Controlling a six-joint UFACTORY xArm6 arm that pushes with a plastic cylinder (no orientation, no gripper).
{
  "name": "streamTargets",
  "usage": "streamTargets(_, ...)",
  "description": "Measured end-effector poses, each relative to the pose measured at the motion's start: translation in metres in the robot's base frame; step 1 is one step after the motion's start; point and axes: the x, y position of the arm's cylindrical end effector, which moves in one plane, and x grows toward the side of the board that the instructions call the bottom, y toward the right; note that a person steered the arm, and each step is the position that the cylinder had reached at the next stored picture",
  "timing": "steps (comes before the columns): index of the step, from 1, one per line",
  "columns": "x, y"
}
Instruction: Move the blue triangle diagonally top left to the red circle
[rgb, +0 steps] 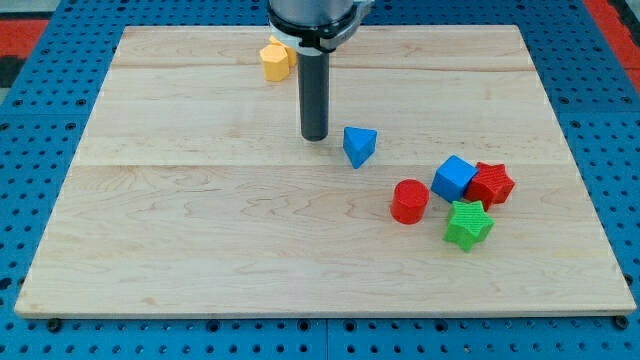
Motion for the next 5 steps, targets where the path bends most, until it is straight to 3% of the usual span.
streamTargets(1,0.025,0.011)
streamTargets(3,0.033,0.021)
streamTargets(5,-0.015,0.013)
